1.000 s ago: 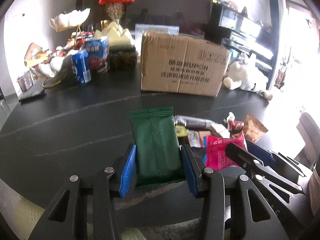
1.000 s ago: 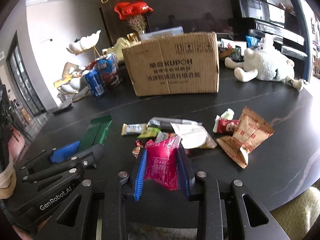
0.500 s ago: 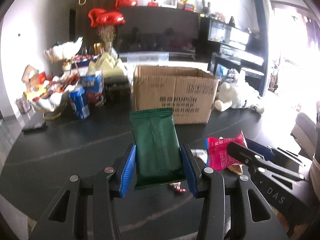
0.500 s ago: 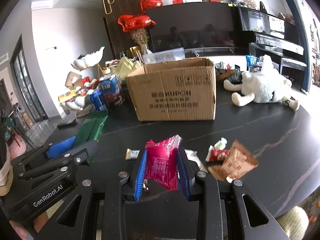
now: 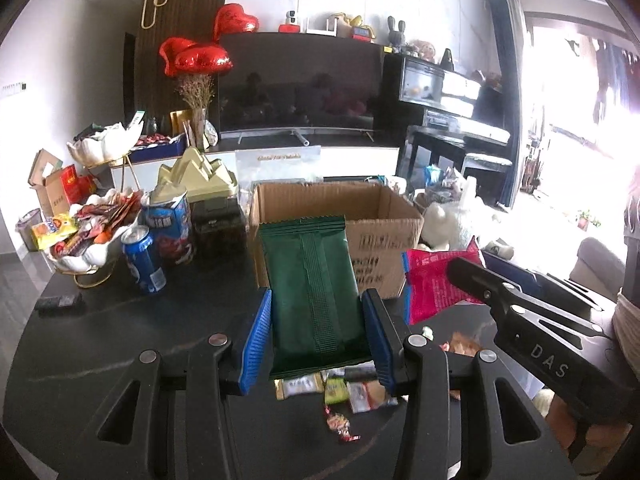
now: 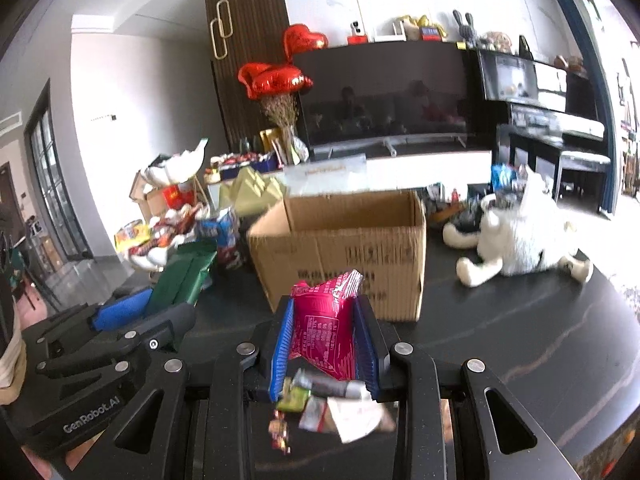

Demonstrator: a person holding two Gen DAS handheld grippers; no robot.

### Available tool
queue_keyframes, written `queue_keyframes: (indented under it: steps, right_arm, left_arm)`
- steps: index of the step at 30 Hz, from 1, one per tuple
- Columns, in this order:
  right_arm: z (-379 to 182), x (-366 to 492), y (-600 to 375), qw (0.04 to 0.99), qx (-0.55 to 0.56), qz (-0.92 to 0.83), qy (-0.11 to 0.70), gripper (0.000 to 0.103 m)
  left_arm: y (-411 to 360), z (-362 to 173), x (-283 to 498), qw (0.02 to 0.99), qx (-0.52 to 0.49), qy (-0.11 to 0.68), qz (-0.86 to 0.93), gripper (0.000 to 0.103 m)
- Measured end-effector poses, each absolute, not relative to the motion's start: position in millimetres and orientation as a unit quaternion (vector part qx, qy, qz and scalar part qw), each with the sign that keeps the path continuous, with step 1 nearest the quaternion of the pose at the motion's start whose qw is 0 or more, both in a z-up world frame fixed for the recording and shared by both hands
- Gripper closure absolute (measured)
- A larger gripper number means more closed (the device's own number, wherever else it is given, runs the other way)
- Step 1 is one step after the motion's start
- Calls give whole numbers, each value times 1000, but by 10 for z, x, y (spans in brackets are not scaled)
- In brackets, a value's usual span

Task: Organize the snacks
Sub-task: 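Lift both packets and carry them over the open cardboard box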

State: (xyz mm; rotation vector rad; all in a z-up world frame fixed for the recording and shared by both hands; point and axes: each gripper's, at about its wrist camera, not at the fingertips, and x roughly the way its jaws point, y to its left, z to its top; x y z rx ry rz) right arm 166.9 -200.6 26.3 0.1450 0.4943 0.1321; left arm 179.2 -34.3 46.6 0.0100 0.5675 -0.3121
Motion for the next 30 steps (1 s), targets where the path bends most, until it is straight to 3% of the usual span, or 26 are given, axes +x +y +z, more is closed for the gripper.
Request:
queue_keyframes:
  steps: [14,30]
  right_arm:
    - [589,2212,-2094,971,76,62,218,72]
    - [683,2947,-2200,974,59,51,212,72]
  left_arm:
    - [-438,814,2350,942,21,285,-177,58]
    - [-593,774,3215,935,31,302,-186,58]
